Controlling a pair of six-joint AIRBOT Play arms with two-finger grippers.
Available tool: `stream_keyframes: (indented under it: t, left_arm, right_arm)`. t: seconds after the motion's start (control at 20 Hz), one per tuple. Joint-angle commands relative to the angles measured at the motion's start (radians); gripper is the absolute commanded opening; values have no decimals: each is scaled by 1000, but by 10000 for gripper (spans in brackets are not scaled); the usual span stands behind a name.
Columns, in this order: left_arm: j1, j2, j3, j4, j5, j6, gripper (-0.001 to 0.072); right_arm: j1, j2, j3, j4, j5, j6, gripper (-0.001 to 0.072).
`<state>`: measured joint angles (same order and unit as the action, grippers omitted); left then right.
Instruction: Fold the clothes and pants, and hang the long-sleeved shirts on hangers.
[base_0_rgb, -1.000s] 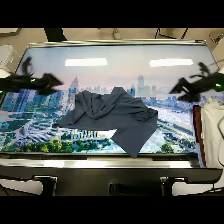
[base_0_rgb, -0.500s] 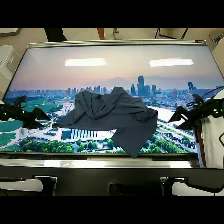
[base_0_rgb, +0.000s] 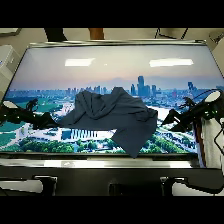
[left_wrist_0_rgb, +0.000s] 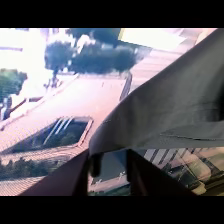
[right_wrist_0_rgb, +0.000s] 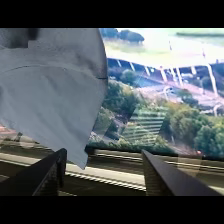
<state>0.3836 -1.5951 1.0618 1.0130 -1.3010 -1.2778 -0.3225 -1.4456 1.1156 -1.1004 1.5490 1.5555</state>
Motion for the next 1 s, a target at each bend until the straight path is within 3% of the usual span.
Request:
stream_keyframes:
  t: [0.0,0.1,0.3,0.7,0.8,0.95]
  left_arm:
    - [-11,-2,-20,1,21,4,144]
    - [-11,-2,-27,8,30,5,21]
    - [-11,3,-26,8,31,8,20]
    - [-11,31,-26,7,-10,22,20]
    - [-11,36,-26,7,-12,22,20]
    - [-11,44,-25,7,-25,23,20]
  right_arm:
    - [2,1,-2,7,-7,0,561]
    - [4,0,-8,6,-6,-1,561]
    - [4,-13,-77,-17,-60,0,561]
    - [10,-93,-127,161,-264,-27,530]
    - [55,-97,-127,145,-323,-26,531]
    - [122,-113,-127,113,-412,37,530]
